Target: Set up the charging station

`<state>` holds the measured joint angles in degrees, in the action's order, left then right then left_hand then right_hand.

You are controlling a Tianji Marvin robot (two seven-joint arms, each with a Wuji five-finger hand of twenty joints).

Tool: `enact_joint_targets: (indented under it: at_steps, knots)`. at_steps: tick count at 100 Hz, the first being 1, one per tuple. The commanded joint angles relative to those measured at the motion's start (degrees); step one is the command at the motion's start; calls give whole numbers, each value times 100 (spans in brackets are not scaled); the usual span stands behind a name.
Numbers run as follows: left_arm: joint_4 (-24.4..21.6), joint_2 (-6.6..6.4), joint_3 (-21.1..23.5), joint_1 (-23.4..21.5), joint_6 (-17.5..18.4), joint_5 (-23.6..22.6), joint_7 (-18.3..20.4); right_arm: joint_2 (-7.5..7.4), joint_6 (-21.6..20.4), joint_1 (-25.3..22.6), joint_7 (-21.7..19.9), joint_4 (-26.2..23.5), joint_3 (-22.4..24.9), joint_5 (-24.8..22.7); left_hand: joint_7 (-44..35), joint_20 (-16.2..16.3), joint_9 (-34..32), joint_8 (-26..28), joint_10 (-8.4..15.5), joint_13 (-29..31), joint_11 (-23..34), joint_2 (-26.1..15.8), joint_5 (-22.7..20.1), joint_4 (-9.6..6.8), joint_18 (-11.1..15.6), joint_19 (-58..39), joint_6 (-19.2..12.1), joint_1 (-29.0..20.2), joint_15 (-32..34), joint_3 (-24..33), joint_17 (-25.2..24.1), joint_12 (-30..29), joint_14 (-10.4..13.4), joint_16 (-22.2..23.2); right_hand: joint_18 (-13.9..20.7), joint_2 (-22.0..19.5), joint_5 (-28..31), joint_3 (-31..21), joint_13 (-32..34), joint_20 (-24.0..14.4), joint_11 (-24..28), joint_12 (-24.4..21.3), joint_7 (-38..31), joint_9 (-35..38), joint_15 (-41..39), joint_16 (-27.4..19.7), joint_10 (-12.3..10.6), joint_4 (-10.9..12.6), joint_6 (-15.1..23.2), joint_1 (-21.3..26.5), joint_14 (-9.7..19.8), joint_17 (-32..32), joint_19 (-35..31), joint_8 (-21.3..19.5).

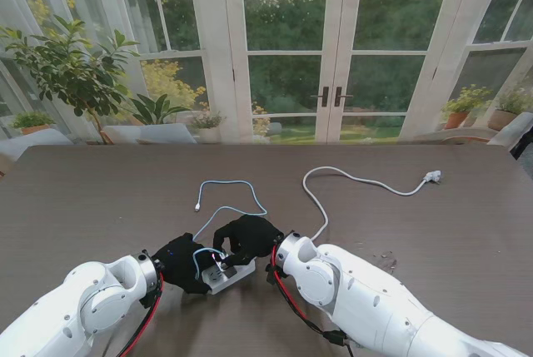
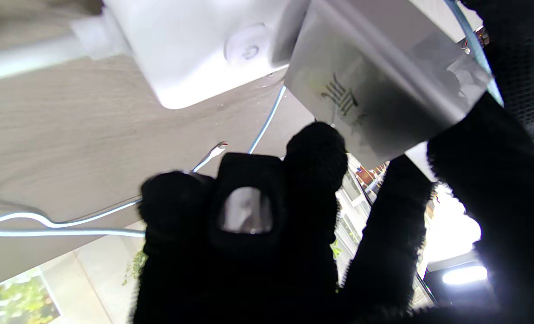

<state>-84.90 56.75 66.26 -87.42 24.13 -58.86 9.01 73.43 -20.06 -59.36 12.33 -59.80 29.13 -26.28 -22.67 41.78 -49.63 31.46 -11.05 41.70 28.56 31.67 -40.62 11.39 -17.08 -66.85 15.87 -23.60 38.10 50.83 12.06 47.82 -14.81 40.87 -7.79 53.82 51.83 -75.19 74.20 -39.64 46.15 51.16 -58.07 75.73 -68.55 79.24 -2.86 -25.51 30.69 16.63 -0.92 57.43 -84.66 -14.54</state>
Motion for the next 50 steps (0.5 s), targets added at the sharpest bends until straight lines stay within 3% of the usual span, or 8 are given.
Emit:
enact_joint_targets:
  at_steps: [1, 23, 39, 50]
  knots:
    - [273, -15, -94, -176, 14, -67, 278, -144, 144, -152, -290, 423, -93, -87, -89, 108, -114, -183, 415, 25, 16, -15, -464, -233, -6, -4, -643, 98, -24, -31, -12, 0, 56, 37, 487, -76, 484, -612, 109, -93, 62, 100, -955, 66, 40, -3477, -147, 371, -1694, 1104, 46, -8, -112, -181]
    - [274, -18, -95, -170, 32, -73, 292, -172, 215, -120, -440, 458, -79, -15, -86, 110, -111, -183, 424, 33, 14, -13, -458, -230, 3, -6, -655, 109, -24, -39, -8, 1, 56, 36, 477, -268, 369, -574, 108, -76, 83, 103, -975, -125, 181, -3532, -106, 440, -1650, 1141, 20, -51, -112, -277]
    - [286, -20, -100, -160, 49, -70, 290, -211, 304, -158, -468, 395, -1, -19, -85, 107, -115, -183, 429, 28, 16, -15, -456, -230, 4, 0, -664, 112, -25, -46, -12, 1, 61, 36, 189, -395, 267, -503, 105, -27, -4, -2, -1017, -720, 587, -3698, 151, 498, -1591, 1159, 18, -339, 72, -374]
    - [288, -20, -102, -158, 54, -74, 285, -250, 357, -163, -501, 322, 21, -78, -84, 107, -113, -183, 440, 28, 17, -24, -452, -229, 3, 2, -668, 121, -27, -54, -12, 1, 73, 35, 168, -467, 211, -510, 104, -17, 25, 19, -1051, -1020, 734, -3753, 166, 511, -1676, 1132, 43, -429, 94, -407]
